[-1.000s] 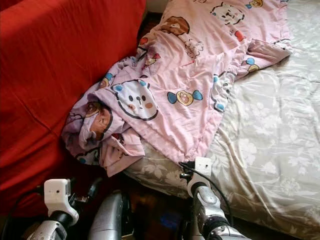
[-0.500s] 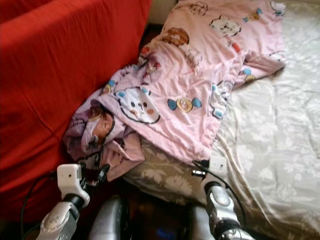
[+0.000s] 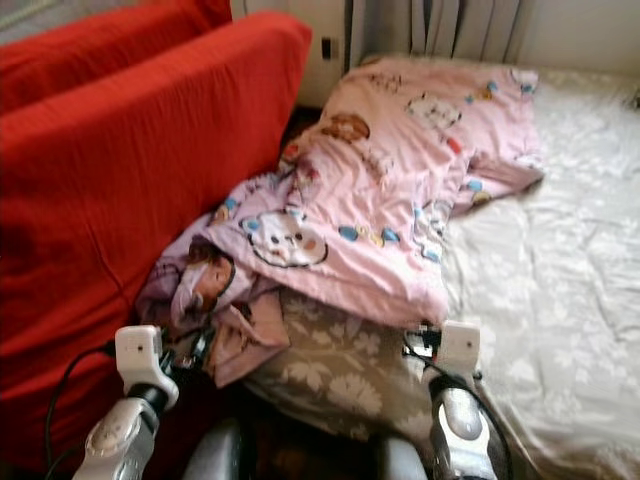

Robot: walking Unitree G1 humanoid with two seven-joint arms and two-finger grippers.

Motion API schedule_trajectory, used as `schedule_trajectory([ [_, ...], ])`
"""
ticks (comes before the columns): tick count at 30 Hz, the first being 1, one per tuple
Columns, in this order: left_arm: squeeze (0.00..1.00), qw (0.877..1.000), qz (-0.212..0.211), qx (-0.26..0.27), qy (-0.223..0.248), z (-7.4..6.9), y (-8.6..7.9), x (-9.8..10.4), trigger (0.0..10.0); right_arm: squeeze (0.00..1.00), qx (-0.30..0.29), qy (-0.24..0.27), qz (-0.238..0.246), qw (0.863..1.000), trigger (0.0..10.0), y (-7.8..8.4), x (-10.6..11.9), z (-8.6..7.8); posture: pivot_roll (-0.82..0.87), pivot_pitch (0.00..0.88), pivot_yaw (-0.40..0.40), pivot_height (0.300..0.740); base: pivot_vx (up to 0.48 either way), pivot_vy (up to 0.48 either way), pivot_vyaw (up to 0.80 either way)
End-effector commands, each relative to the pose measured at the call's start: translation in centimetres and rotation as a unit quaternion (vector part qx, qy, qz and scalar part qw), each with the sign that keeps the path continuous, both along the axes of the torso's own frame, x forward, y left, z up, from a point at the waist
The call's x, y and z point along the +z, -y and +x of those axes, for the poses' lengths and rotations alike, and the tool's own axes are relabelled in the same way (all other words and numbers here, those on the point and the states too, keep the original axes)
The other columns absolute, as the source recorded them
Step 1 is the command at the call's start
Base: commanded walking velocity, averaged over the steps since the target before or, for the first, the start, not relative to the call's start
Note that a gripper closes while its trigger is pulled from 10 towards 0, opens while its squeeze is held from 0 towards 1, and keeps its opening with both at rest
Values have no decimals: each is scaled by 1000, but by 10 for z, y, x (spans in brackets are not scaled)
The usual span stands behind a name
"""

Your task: Clean up the room

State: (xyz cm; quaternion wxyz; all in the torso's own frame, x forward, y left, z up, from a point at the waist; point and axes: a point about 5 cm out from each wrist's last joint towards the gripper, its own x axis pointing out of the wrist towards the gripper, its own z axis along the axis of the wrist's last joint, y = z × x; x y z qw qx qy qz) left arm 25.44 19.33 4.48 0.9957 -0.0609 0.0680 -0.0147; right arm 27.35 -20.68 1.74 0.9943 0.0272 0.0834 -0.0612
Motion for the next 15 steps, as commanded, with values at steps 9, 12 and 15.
schedule_trajectory([
  [9,0,999,1,1,40,15,0,14,10000,0,23,35,-5,999,10000,-9,14,6,-27,25,19,638,0,0,0],
  [12,0,999,0,0,40,14,1,13,10000,0,12,30,-3,999,10000,-9,12,5,-29,27,21,658,0,0,0],
  [15,0,999,0,0,37,13,2,11,10000,0,10,27,-1,1000,10000,-10,10,3,-28,28,23,683,0,0,0],
])
